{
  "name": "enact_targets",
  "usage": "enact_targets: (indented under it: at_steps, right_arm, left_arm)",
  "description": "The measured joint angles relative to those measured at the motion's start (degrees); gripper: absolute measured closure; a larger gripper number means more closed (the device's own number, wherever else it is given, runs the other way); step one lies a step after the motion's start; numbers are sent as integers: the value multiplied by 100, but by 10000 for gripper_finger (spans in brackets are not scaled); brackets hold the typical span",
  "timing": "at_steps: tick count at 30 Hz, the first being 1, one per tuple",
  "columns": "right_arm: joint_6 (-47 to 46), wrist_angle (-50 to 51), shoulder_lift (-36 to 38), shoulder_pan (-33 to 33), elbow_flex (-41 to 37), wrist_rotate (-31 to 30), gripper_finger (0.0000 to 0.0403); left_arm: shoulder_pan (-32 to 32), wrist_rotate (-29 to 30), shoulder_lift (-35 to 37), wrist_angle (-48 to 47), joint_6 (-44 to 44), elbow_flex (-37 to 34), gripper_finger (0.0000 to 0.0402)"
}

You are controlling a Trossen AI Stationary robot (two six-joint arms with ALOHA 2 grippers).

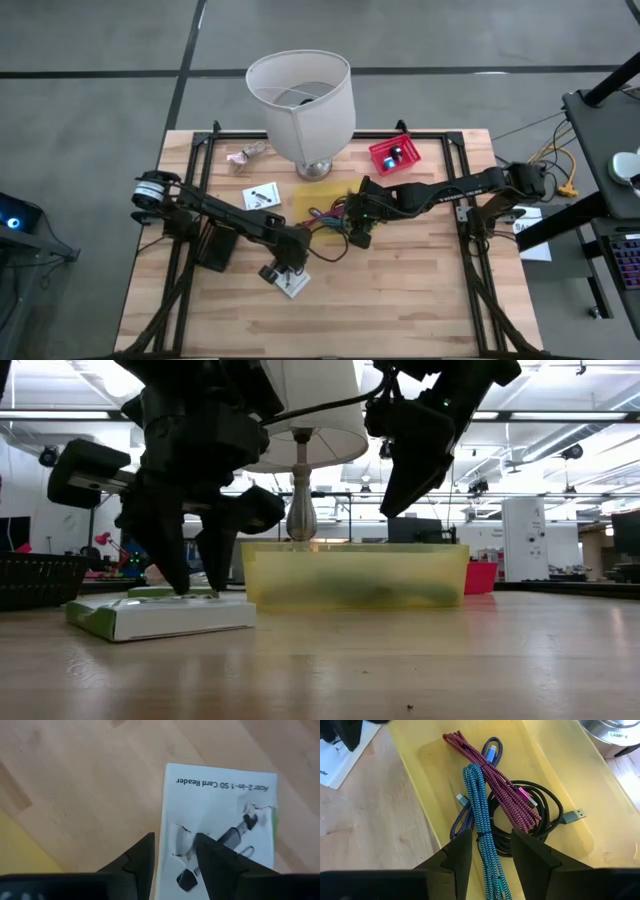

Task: Pick and place items into bin
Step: Put the bottom white card reader box into the black bin

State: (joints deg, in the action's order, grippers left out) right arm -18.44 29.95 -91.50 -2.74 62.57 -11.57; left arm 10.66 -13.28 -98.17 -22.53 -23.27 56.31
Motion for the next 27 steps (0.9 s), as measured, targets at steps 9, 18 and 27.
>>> enact_targets:
  at_steps: [9, 18, 27]
  right_arm:
    - [0, 1, 0, 0, 0, 0, 287]
    - [-1, 1, -1, 0, 0, 0, 288]
    - [0, 15, 1, 0, 0, 0, 298]
  left_arm:
    - [-4, -76, -336, 127, 43, -20, 284]
    - [-7, -50, -348, 138, 44, -8, 334]
    - [-7, 25, -188, -2, 746, 0, 397]
